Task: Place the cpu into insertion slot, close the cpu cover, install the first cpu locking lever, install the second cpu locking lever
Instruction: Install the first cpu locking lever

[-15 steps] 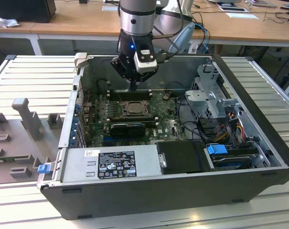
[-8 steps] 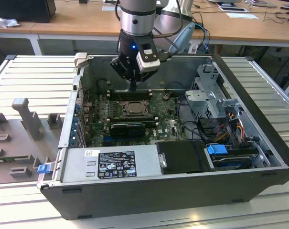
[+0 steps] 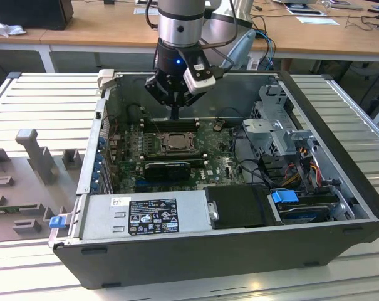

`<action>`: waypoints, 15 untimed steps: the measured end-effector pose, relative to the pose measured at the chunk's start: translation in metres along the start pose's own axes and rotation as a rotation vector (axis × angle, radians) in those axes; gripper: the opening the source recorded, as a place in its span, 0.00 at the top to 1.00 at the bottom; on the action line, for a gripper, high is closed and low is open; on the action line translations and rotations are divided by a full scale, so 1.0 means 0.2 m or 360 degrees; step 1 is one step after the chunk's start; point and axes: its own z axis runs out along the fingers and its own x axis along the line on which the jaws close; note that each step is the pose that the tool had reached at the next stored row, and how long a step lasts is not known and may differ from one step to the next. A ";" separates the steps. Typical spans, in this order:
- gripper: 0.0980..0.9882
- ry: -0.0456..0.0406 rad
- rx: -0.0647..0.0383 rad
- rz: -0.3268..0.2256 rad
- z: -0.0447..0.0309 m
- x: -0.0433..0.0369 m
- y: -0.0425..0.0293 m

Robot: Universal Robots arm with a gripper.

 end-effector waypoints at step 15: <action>0.99 0.0006 0.0005 -0.0301 0.000 0.000 0.000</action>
